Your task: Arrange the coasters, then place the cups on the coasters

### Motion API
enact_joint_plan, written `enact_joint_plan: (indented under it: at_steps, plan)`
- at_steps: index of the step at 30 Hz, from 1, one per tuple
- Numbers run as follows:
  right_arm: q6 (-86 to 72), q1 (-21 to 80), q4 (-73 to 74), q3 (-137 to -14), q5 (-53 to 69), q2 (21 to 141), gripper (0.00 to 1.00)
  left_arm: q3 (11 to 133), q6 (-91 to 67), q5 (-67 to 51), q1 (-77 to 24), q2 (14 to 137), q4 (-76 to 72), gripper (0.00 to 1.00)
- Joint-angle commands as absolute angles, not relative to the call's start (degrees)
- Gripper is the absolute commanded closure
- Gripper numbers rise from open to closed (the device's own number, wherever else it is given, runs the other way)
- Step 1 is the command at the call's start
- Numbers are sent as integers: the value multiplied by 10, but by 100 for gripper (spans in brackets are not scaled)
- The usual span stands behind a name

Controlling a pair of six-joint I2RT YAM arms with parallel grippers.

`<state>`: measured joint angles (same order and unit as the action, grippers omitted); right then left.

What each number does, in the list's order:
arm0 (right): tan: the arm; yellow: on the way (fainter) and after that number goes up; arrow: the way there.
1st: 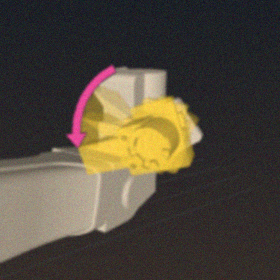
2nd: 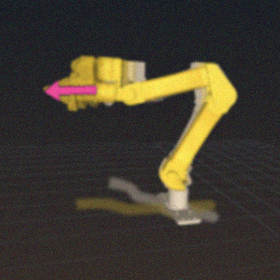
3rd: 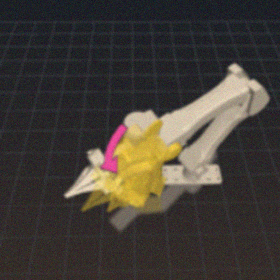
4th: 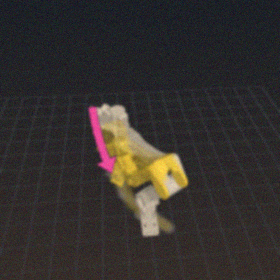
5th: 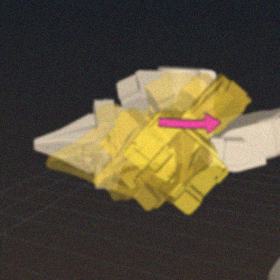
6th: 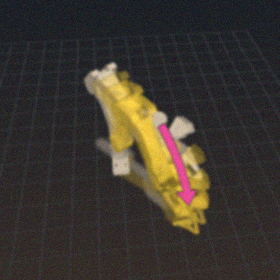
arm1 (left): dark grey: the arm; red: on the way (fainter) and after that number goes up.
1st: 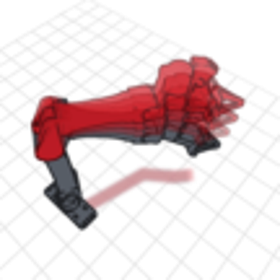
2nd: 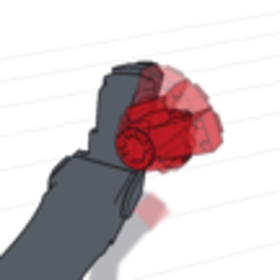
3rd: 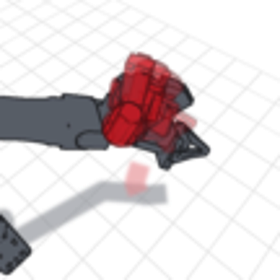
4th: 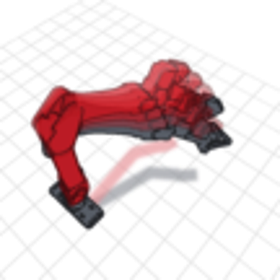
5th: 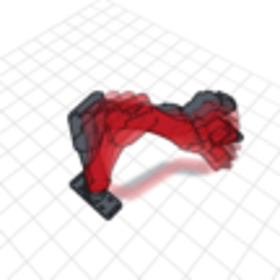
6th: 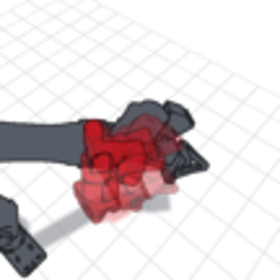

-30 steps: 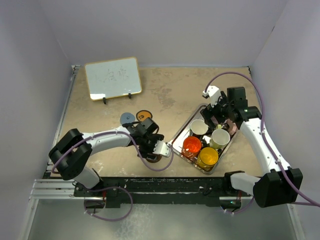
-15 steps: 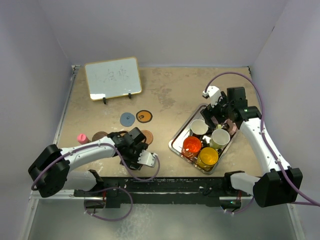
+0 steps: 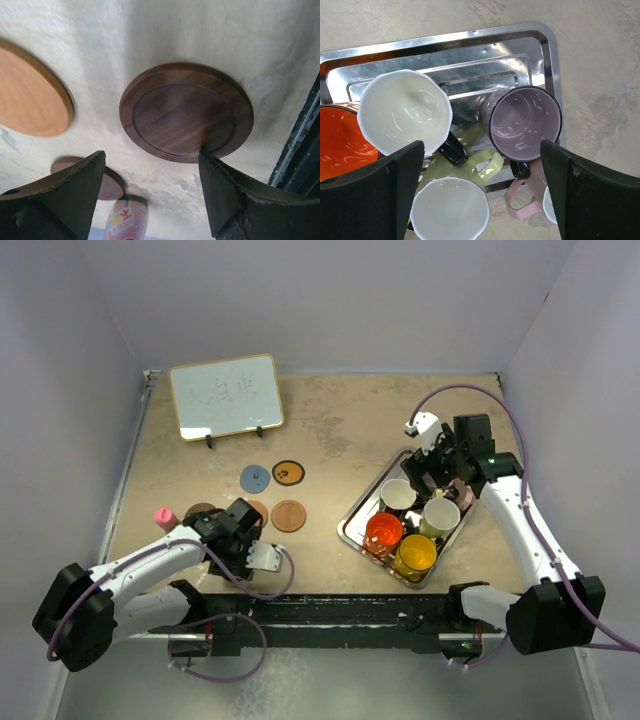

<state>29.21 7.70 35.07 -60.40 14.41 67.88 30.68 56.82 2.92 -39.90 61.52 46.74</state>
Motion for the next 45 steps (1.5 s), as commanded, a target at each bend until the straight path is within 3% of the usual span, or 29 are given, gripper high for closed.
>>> enact_joint_plan:
  at_steps: [1,11,22,33,45]
  plan:
    - [301,75,356,-607,141,670,0,290,605,62,-364,607,501,28]
    - [303,76,358,-606,145,666,0,298,641,92,-291,621,479,31]
    - [304,76,359,-608,148,667,0,430,613,32,-246,643,515,33]
    - [305,76,360,-607,151,669,0,500,662,20,-94,792,414,35]
    - [308,76,365,-607,143,677,0,508,675,19,-60,881,321,35]
